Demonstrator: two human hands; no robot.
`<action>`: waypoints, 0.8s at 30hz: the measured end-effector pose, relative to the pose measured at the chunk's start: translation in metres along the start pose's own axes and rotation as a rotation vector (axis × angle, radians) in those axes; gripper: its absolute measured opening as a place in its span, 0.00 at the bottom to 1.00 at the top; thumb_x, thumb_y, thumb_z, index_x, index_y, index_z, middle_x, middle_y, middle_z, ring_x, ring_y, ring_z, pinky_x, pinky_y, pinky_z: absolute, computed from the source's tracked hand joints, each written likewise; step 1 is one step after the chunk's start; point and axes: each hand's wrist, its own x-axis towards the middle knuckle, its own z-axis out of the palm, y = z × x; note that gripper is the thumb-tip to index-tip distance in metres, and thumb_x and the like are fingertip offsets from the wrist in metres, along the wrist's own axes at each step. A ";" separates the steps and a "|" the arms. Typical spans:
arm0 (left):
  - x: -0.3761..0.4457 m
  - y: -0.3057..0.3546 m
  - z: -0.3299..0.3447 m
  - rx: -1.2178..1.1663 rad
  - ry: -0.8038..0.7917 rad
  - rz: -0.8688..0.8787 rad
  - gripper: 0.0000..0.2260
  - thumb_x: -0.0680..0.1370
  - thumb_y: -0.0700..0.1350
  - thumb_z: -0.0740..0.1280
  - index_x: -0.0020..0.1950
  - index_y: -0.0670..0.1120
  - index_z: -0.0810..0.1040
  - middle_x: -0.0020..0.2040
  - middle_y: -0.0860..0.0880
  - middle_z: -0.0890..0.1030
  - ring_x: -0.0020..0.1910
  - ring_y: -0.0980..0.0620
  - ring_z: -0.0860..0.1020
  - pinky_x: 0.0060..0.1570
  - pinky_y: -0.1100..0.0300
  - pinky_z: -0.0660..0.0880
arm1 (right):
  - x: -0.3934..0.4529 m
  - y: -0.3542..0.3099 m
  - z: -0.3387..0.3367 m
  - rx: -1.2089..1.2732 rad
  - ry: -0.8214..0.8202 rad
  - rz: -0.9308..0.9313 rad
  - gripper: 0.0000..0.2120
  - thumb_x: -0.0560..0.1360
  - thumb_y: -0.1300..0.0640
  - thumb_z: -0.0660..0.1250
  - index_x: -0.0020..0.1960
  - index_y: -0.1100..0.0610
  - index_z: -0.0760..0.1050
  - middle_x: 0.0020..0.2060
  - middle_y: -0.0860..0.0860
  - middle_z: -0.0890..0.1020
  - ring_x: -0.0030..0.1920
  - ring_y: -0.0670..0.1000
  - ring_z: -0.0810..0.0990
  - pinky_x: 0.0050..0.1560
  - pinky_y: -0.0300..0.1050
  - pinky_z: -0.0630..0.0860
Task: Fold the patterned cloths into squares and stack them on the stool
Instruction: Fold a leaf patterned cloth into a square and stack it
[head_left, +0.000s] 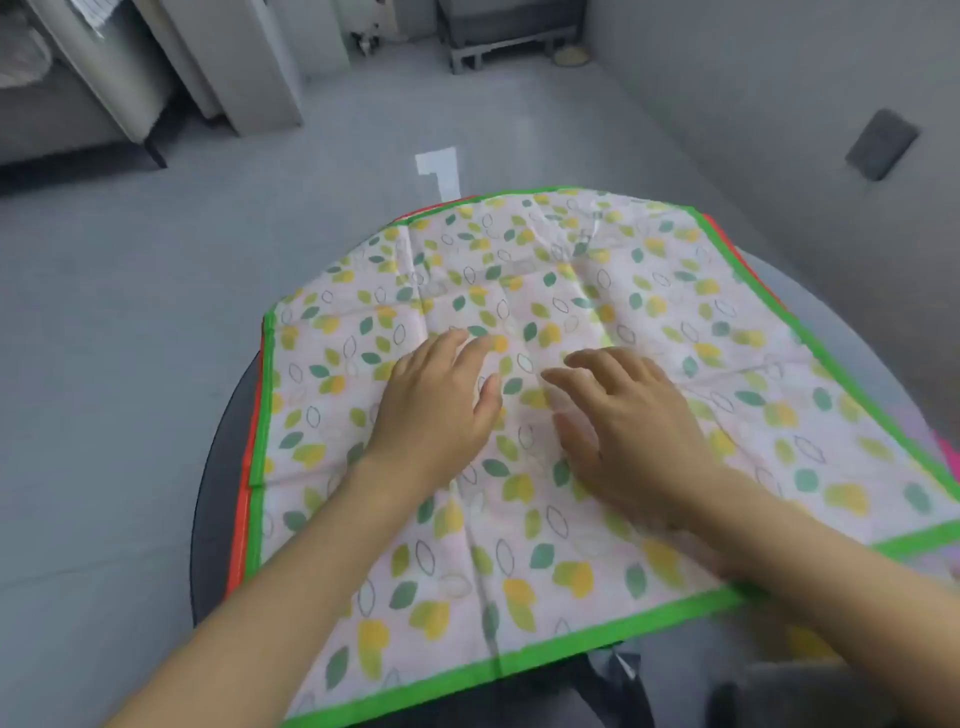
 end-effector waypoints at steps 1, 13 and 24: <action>-0.005 0.003 -0.001 -0.036 -0.037 -0.033 0.22 0.80 0.53 0.53 0.70 0.45 0.70 0.68 0.46 0.72 0.68 0.47 0.69 0.65 0.52 0.65 | -0.004 -0.001 -0.002 -0.008 -0.002 -0.021 0.20 0.73 0.49 0.56 0.58 0.56 0.77 0.51 0.54 0.80 0.50 0.59 0.78 0.49 0.51 0.76; -0.115 0.057 -0.012 -0.220 -0.327 -0.092 0.18 0.79 0.57 0.60 0.68 0.56 0.71 0.73 0.53 0.64 0.72 0.54 0.60 0.73 0.52 0.55 | -0.090 -0.001 -0.041 0.146 -0.414 -0.089 0.27 0.70 0.33 0.55 0.64 0.42 0.72 0.68 0.46 0.70 0.69 0.50 0.64 0.70 0.49 0.60; -0.121 0.080 -0.004 -0.307 -0.313 0.000 0.17 0.70 0.60 0.71 0.56 0.59 0.79 0.67 0.57 0.70 0.69 0.57 0.63 0.71 0.53 0.59 | -0.093 0.014 -0.062 0.292 -0.464 -0.155 0.13 0.68 0.42 0.71 0.51 0.41 0.81 0.60 0.41 0.78 0.62 0.43 0.72 0.65 0.42 0.66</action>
